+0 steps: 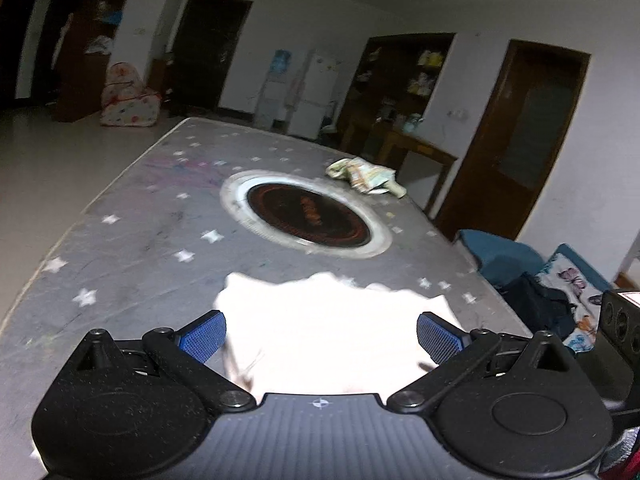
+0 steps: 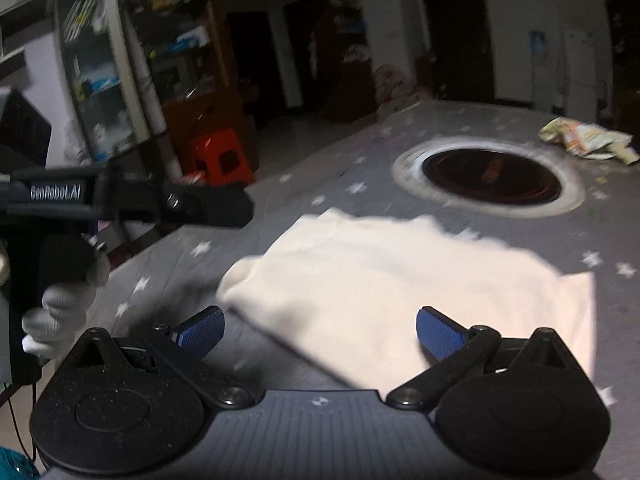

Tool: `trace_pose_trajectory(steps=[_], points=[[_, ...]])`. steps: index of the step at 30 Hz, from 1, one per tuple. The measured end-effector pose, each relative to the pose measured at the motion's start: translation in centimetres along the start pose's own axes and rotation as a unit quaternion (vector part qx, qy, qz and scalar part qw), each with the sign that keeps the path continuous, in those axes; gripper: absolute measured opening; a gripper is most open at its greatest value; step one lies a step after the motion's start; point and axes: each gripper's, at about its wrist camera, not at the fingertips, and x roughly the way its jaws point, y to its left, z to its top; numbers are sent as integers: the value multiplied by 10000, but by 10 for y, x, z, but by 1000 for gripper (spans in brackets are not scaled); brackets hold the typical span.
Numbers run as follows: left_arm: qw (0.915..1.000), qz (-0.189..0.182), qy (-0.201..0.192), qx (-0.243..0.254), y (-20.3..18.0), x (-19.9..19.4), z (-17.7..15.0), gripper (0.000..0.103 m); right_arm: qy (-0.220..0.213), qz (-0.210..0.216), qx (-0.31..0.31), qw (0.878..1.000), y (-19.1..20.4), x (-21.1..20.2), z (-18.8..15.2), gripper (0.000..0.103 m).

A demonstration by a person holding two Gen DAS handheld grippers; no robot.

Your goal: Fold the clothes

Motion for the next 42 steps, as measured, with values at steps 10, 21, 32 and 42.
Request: trace_pose_trajectory(steps=[10,21,32,42], points=[[9965,-739,-41,-394,-3,39,0,103,214,-581,619,9962,-49,17,-5,103],[9965,-609,517,-250,5,60,-31,96,407,-792,-286,9956,-31,22,-14,103],[9971,-522,517,-188,8,55,-31,93,290,-1154,-101,9928,-53,33,-5,103],[9977,-456,371,-334,18,34,-27,93,143,-1248,-425,9912,-39,46,14,103]])
